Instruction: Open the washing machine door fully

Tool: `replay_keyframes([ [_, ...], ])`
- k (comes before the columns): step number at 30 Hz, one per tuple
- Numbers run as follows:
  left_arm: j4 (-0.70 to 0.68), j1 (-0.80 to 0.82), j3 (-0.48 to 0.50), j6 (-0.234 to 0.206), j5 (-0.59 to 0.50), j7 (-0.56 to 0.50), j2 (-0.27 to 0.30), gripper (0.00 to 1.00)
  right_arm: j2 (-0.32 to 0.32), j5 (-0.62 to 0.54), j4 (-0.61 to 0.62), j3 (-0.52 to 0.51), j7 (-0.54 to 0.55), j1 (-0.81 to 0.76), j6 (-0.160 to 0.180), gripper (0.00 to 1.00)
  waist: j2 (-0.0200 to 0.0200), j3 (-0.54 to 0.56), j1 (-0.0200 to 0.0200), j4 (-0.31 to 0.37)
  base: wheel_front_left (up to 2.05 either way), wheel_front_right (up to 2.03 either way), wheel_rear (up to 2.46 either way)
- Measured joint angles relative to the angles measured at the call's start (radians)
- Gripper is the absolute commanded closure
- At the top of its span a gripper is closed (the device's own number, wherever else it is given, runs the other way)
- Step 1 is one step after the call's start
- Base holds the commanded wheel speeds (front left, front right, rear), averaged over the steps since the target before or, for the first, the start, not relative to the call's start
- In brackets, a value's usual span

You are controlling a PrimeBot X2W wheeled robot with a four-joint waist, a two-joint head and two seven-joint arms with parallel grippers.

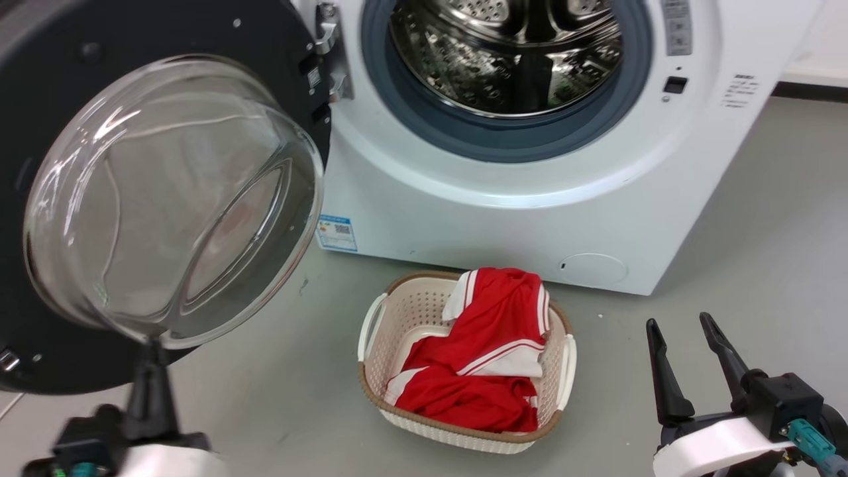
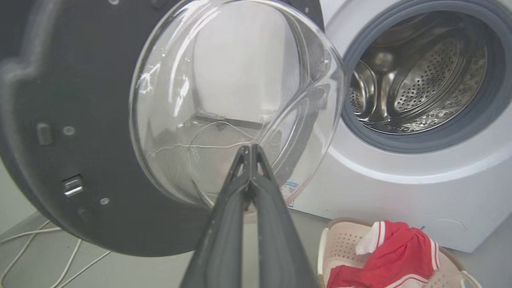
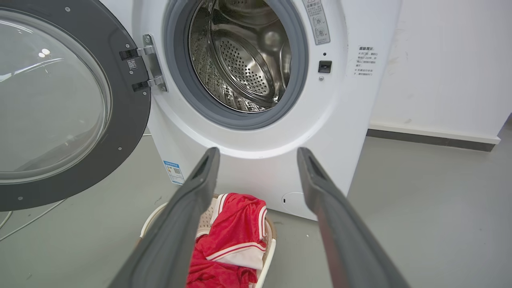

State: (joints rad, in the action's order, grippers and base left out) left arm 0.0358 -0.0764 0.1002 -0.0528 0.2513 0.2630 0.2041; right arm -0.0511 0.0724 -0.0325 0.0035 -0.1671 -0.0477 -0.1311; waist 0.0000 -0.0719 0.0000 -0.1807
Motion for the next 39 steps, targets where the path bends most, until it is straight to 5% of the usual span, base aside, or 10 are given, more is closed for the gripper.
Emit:
replay_keyframes([
  [8,-0.022,-0.004,-0.133,0.025,-0.032,0.0,-0.069,1.0,0.0,-0.012,-0.002,-0.004,0.001,-0.01,0.0,0.0,0.0,0.043,0.0,0.071,0.0,0.0,0.0],
  [9,-0.013,0.007,-0.137,0.029,-0.033,0.0,-0.069,0.77,0.0,-0.012,0.001,-0.004,0.001,-0.01,0.0,0.0,0.0,0.046,0.0,0.081,0.0,0.0,0.0],
  [11,0.007,0.025,-0.141,0.037,-0.027,0.0,-0.07,0.55,0.0,-0.016,0.003,-0.003,0.002,-0.01,0.0,0.0,0.0,0.052,0.0,0.102,0.0,0.0,0.0],
  [13,0.024,0.041,-0.146,0.04,-0.03,0.0,-0.07,0.07,0.0,-0.02,0.006,-0.004,0.005,-0.009,0.0,0.0,0.0,0.057,0.0,0.123,0.0,0.0,0.0],
  [14,0.028,0.046,-0.147,0.04,-0.032,0.0,-0.071,0.0,0.0,-0.021,0.008,-0.003,0.005,-0.009,0.0,0.0,0.0,0.06,0.0,0.133,0.0,0.0,0.0],
  [23,0.071,0.065,-0.144,0.04,-0.039,0.0,-0.064,0.0,0.0,-0.021,0.025,-0.013,0.01,-0.023,0.0,0.0,0.0001,0.077,0.0,0.19,0.0,0.0,0.0],
  [39,0.09,0.082,-0.121,0.053,-0.046,0.0,-0.059,0.0,0.0,-0.012,0.022,-0.021,0.009,-0.035,0.0,0.0,0.0,0.071,-0.0001,0.194,0.0,0.0,0.0],
])
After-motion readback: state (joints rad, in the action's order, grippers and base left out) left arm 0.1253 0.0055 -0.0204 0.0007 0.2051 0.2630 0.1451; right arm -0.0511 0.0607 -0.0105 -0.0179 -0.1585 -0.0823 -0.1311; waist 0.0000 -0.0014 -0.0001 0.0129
